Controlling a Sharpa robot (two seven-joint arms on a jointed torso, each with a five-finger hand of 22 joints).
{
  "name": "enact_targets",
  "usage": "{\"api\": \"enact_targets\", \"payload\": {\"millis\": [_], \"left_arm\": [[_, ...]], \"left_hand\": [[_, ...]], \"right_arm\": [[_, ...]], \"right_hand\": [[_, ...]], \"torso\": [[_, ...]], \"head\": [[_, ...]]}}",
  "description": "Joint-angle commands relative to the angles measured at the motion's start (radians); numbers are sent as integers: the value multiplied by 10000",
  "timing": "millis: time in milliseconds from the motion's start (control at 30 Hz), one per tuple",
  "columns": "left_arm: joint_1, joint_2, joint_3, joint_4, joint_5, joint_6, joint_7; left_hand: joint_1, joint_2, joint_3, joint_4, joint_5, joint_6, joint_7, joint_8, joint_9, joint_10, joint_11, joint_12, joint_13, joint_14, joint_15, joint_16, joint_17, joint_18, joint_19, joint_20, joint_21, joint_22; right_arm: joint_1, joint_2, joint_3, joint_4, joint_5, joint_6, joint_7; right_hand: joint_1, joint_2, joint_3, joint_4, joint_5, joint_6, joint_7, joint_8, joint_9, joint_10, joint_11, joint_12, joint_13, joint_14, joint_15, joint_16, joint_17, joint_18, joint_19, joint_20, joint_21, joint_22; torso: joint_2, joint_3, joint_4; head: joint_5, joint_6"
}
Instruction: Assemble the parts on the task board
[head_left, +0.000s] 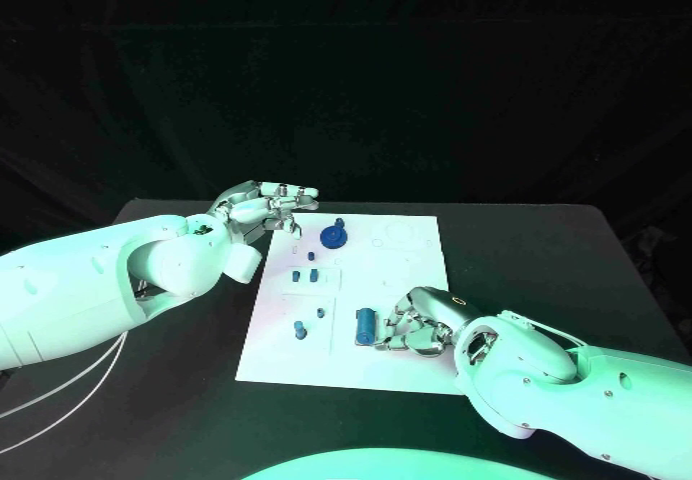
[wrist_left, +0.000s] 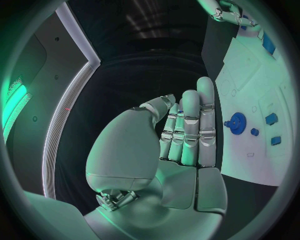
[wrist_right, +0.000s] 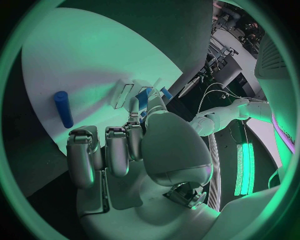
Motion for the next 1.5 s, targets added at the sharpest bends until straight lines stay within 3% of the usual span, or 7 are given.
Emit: {"api": "enact_targets", "payload": {"millis": [33,267,767,1067,1167,1300,1500], "left_arm": [[6,0,3,21,42,179,25],[6,-5,2,31,42,183,21],[6,-15,1,50,42,204,-20],[6,-17,1,42,42,219,-44],[6,-19,1,40,42,228,-56],[6,-17,1,33,42,235,-61],[5,-13,0,23,42,237,-59]], "left_hand": [[-114,-13,-8,20,31,-87,-10,69,-16,-63,-5,65,-12,-57,16,49,-13,101,-79,-24,32,21],[-114,-15,-6,19,31,-91,-9,70,-17,-67,-4,66,-13,-60,17,49,-16,101,-87,-23,40,29],[-116,-13,-3,21,31,-95,-6,75,-18,-72,-2,72,-15,-65,19,52,-22,102,-105,-21,59,46],[-116,-13,-3,21,31,-95,-6,75,-18,-72,-2,72,-15,-65,19,52,-22,102,-105,-21,59,46],[-116,-13,-3,21,31,-95,-6,75,-18,-72,-2,72,-15,-65,19,52,-22,102,-105,-21,59,46],[-112,-11,4,20,31,-100,-6,83,-18,-79,-1,82,-18,-71,21,56,-31,103,-131,-17,86,71],[-112,-11,4,20,31,-100,-6,83,-18,-79,-1,82,-18,-71,21,56,-31,103,-131,-17,86,71]], "right_arm": [[-10,-19,0,57,14,-525,319],[-10,27,1,56,109,-649,380],[-2,422,4,-376,-8,-474,117],[0,490,4,-544,-246,-73,-74],[1,465,4,-557,-333,130,-118],[1,438,3,-531,-415,259,-130],[-2,384,2,-453,-464,4,-57]], "right_hand": [[-352,-42,-18,162,160,90,-28,-13,33,241,-69,100,444,805,-55,69,1384,-66,1060,-2,46,2631],[-472,-40,-76,285,311,98,-31,0,66,252,-76,112,461,806,-63,72,1392,-66,1060,-9,46,2631],[-529,185,-44,466,413,117,-63,28,122,275,-98,146,498,808,-76,74,1398,-66,1060,-20,46,2631],[46,235,139,158,381,117,-129,62,191,321,-158,229,567,808,-126,76,1406,-66,1060,-58,46,2631],[524,239,335,-140,-76,105,-158,62,216,332,-187,245,590,806,-155,71,1401,-66,1060,-87,46,2631],[708,177,400,-278,-218,126,-172,70,230,369,-199,324,647,807,-162,74,1409,-66,1060,-95,46,2631],[666,120,384,-273,-337,143,-151,71,237,370,-186,318,650,805,-158,69,1403,-66,1060,-98,46,2631]], "torso": [[9,-2,3],[10,-6,11],[7,-7,14],[-4,-6,1],[-10,-6,2],[-9,-9,-2],[-18,-12,3]], "head": [[-4,-4],[-7,-20],[-3,-71],[9,-91],[5,-90],[6,-81],[-13,-61]]}}
